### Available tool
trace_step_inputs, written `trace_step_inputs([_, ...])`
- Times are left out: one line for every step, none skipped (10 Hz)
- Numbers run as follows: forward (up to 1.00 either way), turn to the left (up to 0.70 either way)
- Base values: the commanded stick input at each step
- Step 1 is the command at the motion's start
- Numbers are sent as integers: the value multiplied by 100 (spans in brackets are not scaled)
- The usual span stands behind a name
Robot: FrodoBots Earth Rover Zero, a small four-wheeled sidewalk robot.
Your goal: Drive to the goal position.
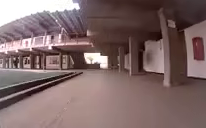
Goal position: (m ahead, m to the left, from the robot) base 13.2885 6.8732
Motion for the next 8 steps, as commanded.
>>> trace_step_inputs([50, 0])
trace_step_inputs([50, 0])
trace_step_inputs([50, 0])
trace_step_inputs([50, 0])
trace_step_inputs([50, 0])
trace_step_inputs([50, 0])
trace_step_inputs([50, 0])
trace_step_inputs([50, 0])
